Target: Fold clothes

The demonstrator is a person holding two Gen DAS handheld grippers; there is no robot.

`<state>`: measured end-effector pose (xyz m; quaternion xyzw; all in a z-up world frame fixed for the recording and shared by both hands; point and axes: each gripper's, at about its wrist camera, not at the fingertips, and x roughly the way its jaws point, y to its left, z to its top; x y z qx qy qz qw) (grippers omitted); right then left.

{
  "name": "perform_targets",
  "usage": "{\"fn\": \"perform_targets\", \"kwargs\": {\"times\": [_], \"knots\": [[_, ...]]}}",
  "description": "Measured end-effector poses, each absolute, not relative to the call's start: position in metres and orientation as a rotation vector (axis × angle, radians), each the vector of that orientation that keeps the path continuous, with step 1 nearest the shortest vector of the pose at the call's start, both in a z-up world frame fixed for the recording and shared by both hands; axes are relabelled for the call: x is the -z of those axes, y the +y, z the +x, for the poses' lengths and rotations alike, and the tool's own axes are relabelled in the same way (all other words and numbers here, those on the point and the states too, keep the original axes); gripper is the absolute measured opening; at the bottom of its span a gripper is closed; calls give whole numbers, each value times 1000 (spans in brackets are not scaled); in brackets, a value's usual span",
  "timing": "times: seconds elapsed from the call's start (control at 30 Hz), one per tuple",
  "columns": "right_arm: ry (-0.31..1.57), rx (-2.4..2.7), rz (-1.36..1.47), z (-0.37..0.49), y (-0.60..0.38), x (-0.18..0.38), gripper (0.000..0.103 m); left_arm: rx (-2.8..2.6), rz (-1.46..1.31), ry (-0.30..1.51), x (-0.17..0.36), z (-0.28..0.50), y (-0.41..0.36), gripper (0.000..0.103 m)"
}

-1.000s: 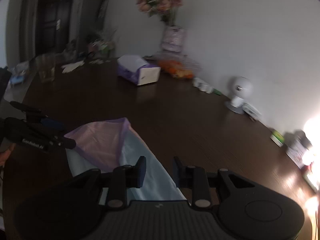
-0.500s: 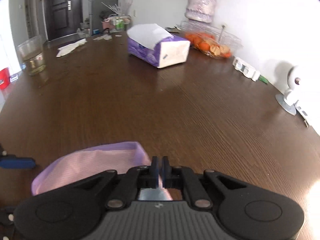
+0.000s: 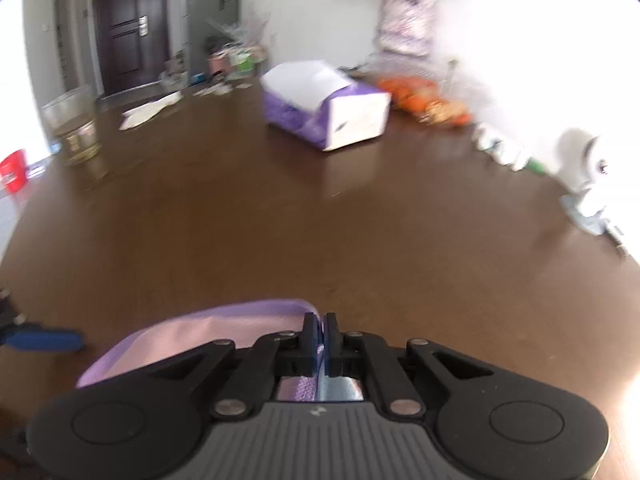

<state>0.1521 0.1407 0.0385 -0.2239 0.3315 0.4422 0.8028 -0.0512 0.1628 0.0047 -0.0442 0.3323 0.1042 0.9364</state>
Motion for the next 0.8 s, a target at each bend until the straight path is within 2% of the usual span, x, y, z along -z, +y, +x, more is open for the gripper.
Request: {"fn": "perform_targets", "kwargs": {"times": [0.1, 0.2, 0.3, 0.33, 0.4, 0.47, 0.5, 0.53, 0.6, 0.8], "knots": [[696, -962, -483, 148, 136, -44, 5, -215, -130, 691, -8, -52, 167, 64], [692, -980, -457, 153, 128, -51, 20, -205, -179, 709, -13, -55, 170, 65], [740, -1014, -419, 170, 122, -53, 23, -202, -195, 731, -15, -56, 169, 61], [766, -1037, -414, 173, 122, -52, 23, -210, -190, 730, -14, -55, 168, 57], [805, -1074, -407, 178, 122, -46, 22, -222, -176, 725, -14, -53, 164, 41], [807, -1062, -426, 176, 123, -41, 21, -221, -147, 717, -12, -50, 157, 33], [794, -1052, -437, 173, 124, -39, 14, -218, -125, 709, -11, -48, 153, 25], [771, -1044, -448, 168, 124, -38, 8, -216, -103, 698, -9, -46, 148, 20], [750, -1006, -453, 163, 126, -35, 4, -214, -34, 680, -6, -35, 143, 10], [763, -705, -379, 189, 116, -36, 2, -90, 78, 730, -13, 56, 145, 5]]}}
